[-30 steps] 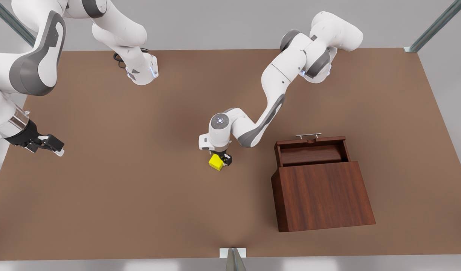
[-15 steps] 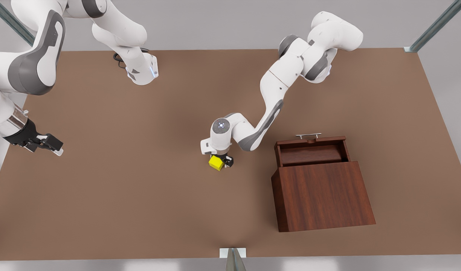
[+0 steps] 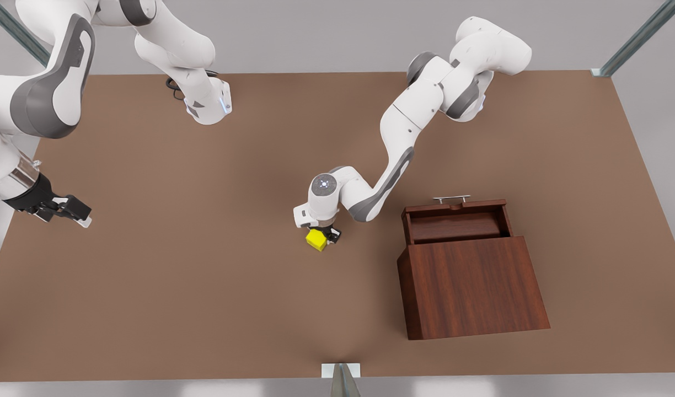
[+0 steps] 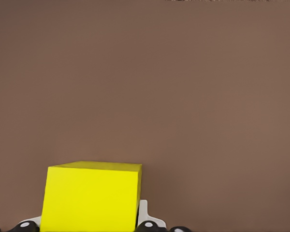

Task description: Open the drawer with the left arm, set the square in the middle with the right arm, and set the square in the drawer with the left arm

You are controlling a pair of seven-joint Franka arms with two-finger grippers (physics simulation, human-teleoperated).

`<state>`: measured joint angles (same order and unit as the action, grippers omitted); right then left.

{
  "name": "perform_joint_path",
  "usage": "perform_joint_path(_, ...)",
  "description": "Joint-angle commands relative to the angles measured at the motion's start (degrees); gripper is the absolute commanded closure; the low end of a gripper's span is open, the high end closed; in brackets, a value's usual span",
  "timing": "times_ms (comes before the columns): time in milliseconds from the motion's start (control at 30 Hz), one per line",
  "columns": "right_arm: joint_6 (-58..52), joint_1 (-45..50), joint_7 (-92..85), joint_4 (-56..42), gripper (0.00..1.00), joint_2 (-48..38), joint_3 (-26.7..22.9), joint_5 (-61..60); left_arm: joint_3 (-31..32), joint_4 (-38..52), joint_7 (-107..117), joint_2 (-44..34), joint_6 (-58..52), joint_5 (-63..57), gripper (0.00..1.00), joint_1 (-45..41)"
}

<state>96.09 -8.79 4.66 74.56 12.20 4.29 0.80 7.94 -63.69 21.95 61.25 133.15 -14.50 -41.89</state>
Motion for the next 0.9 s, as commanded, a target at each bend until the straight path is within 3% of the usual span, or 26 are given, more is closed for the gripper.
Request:
perform_joint_path(0,0.0,0.0,0.0,0.0,0.0,-0.1,0.0,-0.1,0.1,0.1,2.7,-0.1,0.1,0.1,0.3,0.1)
perform_joint_path(233,0.1,0.1,0.0,0.0,0.0,0.0,0.1,-0.1,0.0,0.5,2.4,-1.4,-1.9,0.0,0.3,0.1)
perform_joint_path(500,0.1,0.1,0.0,0.0,0.0,0.0,0.1,-0.1,-0.3,-0.6,-0.4,-14.8,-19.4,0.8,0.29,1.3)
perform_joint_path(667,0.1,0.0,0.0,0.0,0.0,0.0,0.1,-0.1,-2.0,-15.6,-10.5,-28.5,-19.7,5.6,0.28,6.9)
perform_joint_path(867,-0.1,0.2,0.0,0.1,0.0,0.0,0.2,-0.2,-13.5,-34.4,-24.9,-45.0,-19.3,10.8,0.28,6.9)
